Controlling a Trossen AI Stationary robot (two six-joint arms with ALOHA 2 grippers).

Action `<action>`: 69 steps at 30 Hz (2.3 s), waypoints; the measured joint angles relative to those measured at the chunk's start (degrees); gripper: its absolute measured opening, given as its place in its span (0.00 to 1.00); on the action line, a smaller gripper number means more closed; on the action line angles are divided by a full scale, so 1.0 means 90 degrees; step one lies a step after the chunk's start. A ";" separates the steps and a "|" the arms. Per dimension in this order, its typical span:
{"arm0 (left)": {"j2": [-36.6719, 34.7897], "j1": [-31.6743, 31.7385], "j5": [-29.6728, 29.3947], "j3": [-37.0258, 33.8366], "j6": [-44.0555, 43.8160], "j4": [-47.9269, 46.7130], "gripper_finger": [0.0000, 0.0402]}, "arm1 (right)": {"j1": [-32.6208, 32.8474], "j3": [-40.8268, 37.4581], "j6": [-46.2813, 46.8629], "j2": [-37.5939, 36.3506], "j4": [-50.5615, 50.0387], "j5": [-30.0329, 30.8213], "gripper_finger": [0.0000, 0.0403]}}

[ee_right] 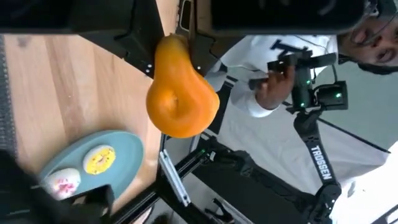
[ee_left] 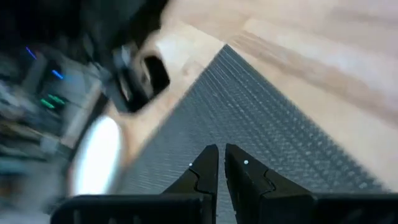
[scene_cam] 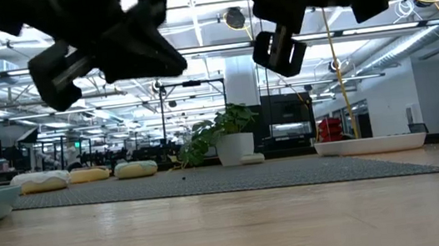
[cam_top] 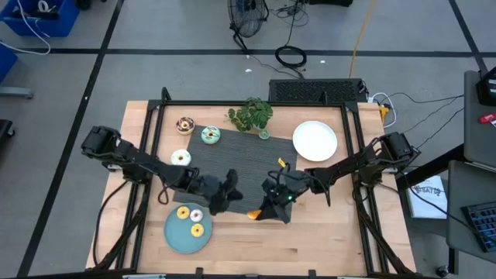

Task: Pick & Place donuts
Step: Put the small orange donut on the blue plate

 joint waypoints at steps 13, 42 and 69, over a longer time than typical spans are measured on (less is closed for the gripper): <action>0.0029 -0.0572 -0.1152 0.0010 -0.0207 0.1397 0.12 | -0.0101 -0.0253 -0.0181 -0.0005 -0.0043 0.0358 0.10; 0.0905 -0.0188 0.0074 0.0180 -0.1128 0.2540 0.47 | -0.0260 -0.0253 -0.0711 -0.0005 0.0027 0.0351 0.11; 0.0889 -0.0321 0.0065 0.0180 -0.1330 0.2580 0.46 | -0.0262 -0.0250 -0.0886 -0.0005 -0.0102 0.0390 0.11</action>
